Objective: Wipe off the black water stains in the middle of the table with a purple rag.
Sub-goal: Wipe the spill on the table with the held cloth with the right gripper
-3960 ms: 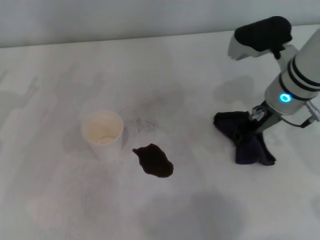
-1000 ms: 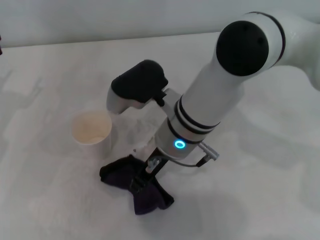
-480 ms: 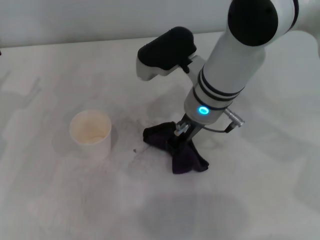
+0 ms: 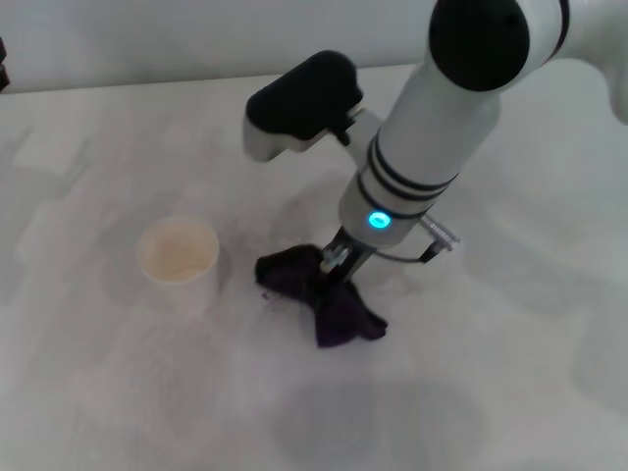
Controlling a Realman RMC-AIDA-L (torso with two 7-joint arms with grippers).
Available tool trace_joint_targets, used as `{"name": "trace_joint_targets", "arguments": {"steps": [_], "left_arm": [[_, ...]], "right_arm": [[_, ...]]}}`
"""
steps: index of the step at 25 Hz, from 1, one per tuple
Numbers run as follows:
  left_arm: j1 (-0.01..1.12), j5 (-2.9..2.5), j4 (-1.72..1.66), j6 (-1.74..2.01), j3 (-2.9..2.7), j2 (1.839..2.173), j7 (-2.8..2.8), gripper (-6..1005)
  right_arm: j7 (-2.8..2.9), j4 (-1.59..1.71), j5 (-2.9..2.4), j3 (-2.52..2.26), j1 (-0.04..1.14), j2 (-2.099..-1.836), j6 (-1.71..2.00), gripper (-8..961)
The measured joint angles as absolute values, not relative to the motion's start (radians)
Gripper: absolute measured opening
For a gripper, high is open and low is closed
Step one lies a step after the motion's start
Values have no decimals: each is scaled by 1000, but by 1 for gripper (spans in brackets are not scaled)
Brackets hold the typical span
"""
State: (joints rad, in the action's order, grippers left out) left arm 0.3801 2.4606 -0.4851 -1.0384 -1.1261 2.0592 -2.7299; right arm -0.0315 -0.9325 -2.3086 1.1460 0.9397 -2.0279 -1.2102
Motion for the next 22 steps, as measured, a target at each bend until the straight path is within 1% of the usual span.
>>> {"name": "trace_joint_targets", "arguments": {"steps": [9,14,22], "left_arm": [[414,2459,-463,-1021,-1118,2059,-2739,887],[445,2460,-431,-1017,-1117,2060,-2740,887],[444,2461,-426,-1018,-1116,2061,-2740,887]], "right_arm": [[-83,-926,-2111,1002,976,-2028,-1179,169],[-94,-928,-2103,988,975,-2028,-1174,169],[-90,-882,-2161,1018,972,-2026,-1162,168]]}}
